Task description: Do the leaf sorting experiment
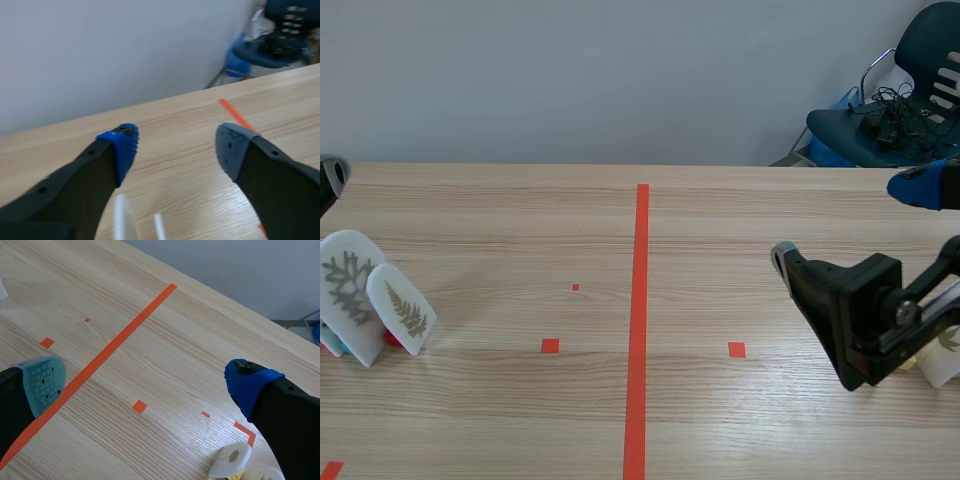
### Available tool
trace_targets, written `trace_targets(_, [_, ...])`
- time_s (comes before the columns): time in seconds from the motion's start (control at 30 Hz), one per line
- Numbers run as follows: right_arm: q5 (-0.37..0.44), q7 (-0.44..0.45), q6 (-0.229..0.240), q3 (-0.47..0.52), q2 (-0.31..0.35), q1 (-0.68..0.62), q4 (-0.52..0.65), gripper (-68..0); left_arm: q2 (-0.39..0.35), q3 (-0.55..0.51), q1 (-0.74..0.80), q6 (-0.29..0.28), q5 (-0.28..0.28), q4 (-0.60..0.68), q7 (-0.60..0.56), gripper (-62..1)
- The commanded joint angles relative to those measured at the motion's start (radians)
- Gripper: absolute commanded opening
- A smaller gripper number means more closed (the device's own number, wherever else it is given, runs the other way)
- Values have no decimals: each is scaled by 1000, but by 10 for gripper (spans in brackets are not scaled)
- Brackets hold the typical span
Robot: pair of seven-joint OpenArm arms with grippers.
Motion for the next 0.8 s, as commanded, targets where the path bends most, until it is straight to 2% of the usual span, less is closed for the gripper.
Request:
trace_targets(0.0, [11, 15, -3, 5, -3, 14, -1, 4, 9, -22, 35, -45, -28, 47, 9, -166])
trace_targets(0.13, [11, 15, -3, 5, -3, 14, -1, 4, 10, -53, 122, -211, -69, 167, 62, 14])
trace_targets(0.23, [16, 15, -3, 5, -2, 14, -1, 4, 18, -39, 160, -323, -78, 190, 103, 14])
trace_targets(0.53, [59, 14, -3, 5, -2, 14, -1, 4, 18, 13, 206, -336, -83, 189, 127, 14])
trace_targets(0.77, [60, 15, -3, 5, -2, 14, -1, 4, 18, 17, 203, -334, -83, 189, 126, 14])
